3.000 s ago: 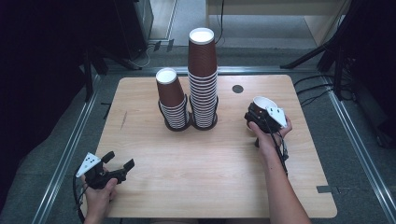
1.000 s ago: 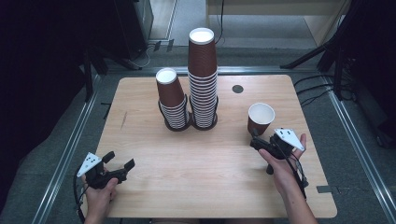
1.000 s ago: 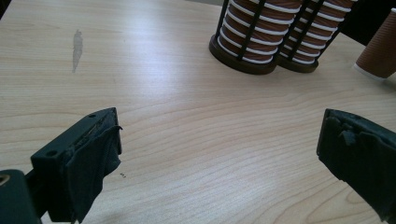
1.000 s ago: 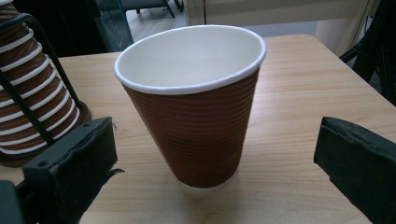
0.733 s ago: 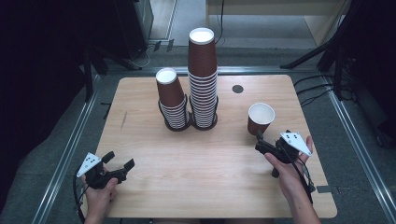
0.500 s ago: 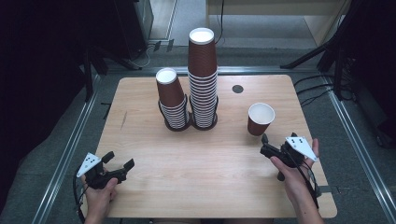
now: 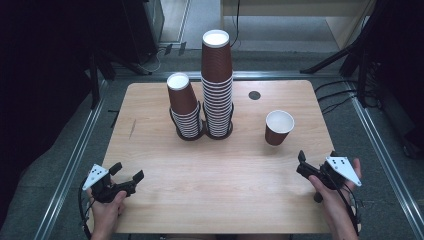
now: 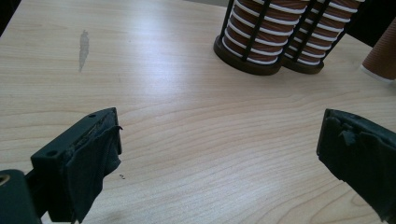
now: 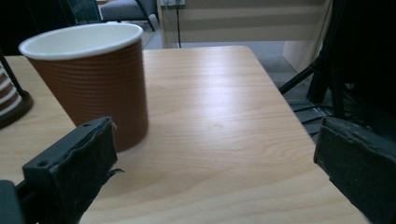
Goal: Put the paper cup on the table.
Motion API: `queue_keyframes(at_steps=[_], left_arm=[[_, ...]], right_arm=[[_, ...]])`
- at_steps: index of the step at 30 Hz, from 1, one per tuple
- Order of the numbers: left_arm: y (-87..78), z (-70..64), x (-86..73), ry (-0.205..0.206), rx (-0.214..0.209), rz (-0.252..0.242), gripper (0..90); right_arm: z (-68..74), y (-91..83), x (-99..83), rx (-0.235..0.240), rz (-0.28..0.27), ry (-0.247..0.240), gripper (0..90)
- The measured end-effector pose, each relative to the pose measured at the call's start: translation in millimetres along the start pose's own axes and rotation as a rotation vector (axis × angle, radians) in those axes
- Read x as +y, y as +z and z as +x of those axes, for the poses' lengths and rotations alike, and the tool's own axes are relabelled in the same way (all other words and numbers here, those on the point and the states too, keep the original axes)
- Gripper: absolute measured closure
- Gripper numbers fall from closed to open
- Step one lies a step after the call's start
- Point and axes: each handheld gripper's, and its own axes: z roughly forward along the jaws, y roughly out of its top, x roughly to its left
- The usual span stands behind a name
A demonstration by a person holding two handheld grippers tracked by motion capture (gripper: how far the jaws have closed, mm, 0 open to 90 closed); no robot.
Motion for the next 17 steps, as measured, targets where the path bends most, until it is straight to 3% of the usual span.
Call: queue_keyframes(at_steps=[5,8,13,17], left_arm=[[1.2,-0.5,0.2,0.007,0.009,0.005,0.2],[1.2,-0.6,0.2,0.007,0.013,0.005,0.2],[1.4,-0.9,0.1,0.009,0.016,0.005,0.2],[2.6,-1.0,0.6,0.013,0.015,0.007,0.2]], right_arm=[[-19.9,-11.2,-4.6,-0.014,-0.019,0.017,0.0],[-29.5,-19.3,-6.4,-0.033,-0.029,-0.018,0.0],[-43.0,-33.6,-12.4,-0.033,-0.015,-0.002,0.0],[-49.1,-43.4,-13.2,-0.027,-0.03,-0.03,0.0]])
